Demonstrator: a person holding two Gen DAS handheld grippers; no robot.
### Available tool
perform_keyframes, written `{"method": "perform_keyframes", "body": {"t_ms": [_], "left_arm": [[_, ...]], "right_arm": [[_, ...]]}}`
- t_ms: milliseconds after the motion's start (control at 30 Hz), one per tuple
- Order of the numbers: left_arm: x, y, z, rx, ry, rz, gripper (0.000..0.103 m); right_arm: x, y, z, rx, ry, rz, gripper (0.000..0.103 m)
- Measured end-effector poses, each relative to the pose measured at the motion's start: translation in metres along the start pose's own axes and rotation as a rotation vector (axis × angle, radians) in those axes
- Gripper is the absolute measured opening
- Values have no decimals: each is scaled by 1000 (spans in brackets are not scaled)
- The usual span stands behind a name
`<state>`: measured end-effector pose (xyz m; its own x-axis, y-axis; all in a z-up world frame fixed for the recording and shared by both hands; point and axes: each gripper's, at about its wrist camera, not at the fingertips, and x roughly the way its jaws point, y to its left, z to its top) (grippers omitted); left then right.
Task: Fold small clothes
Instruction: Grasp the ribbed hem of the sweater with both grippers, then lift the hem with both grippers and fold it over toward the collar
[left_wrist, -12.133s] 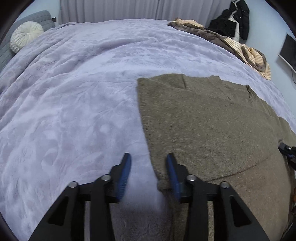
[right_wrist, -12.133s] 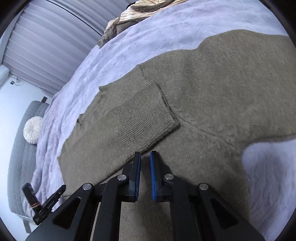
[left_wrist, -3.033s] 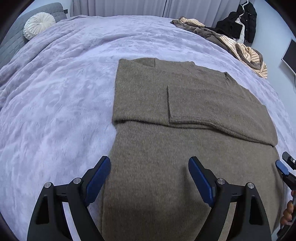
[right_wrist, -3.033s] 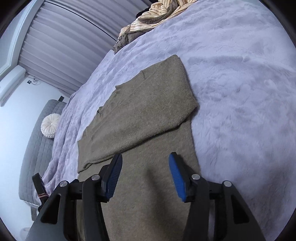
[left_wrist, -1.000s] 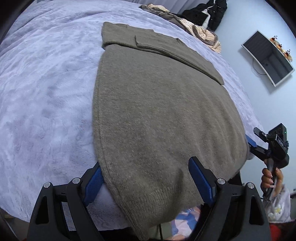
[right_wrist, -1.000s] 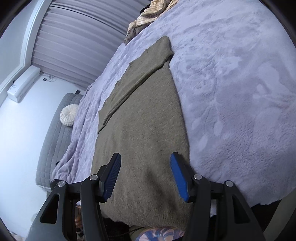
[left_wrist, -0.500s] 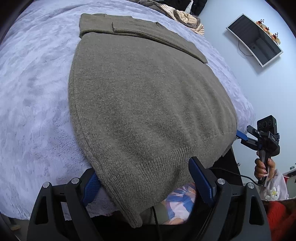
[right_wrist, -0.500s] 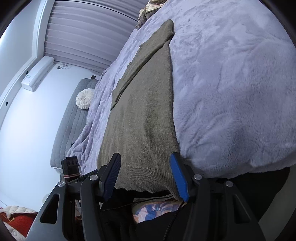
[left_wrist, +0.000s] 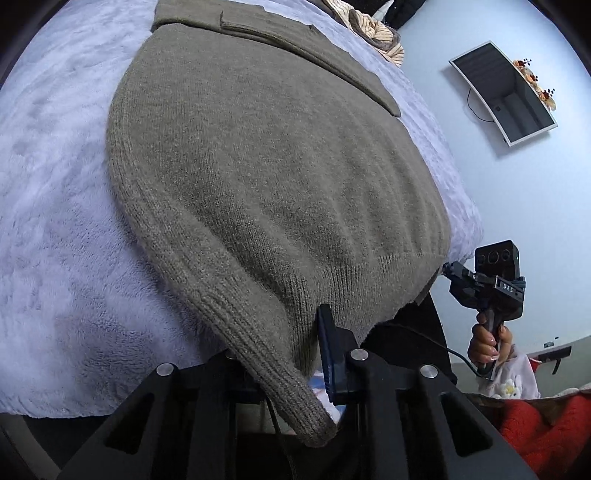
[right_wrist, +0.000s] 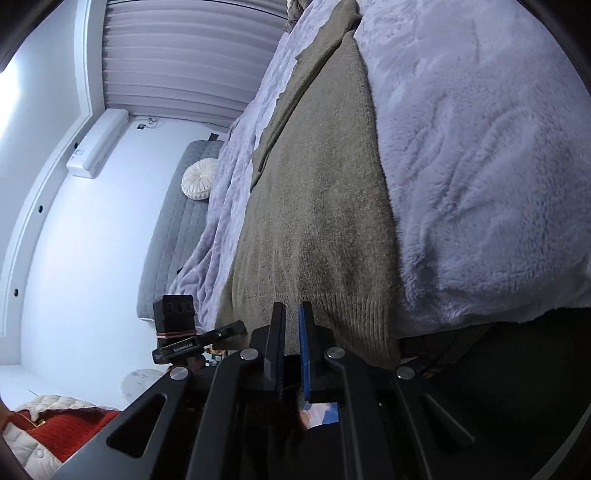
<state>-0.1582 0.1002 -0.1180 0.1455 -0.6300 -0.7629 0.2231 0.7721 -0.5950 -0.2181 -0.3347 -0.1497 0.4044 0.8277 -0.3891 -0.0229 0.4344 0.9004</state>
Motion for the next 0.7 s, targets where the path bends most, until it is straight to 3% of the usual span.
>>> {"method": "perform_keyframes", "body": {"t_ms": [67, 100, 167, 200, 233, 300, 333, 400, 467, 500, 533, 567, 700], "left_arm": [[-1, 3, -1, -15, 6, -2, 24], [0, 3, 0, -20, 9, -3, 24], [1, 3, 1, -27, 16, 3, 24], [1, 3, 2, -29, 18, 8, 26], [1, 2, 2, -28, 19, 6, 30], [1, -4, 4, -12, 13, -26, 58], [0, -8, 4, 1, 8, -28, 62], [4, -18, 3, 50, 8, 22, 63], [6, -25, 3, 91, 7, 59, 61], [5, -26, 2, 101, -1, 72, 45], [2, -27, 2, 110, -15, 83, 34], [-2, -25, 2, 106, -25, 77, 18], [-25, -17, 10, 48, -88, -30, 17]], "right_arm": [[-4, -7, -2, 25, 8, -84, 11], [-7, -13, -2, 39, 8, -127, 18], [-15, -20, -3, 54, -10, -129, 29], [-18, -22, -3, 62, -22, -147, 54], [-19, -22, -3, 61, -28, -156, 73], [-15, -20, -2, 41, -10, -122, 73], [-8, -18, 1, 28, 7, -103, 73], [8, -15, 3, 3, 50, -79, 70], [24, -16, 5, 15, 76, -82, 46], [27, -16, 3, 24, 84, -69, 15], [27, -13, 0, 19, 75, -46, 8], [24, -9, -1, 7, 56, -21, 8], [0, 19, 5, -6, -42, 162, 8]]}}
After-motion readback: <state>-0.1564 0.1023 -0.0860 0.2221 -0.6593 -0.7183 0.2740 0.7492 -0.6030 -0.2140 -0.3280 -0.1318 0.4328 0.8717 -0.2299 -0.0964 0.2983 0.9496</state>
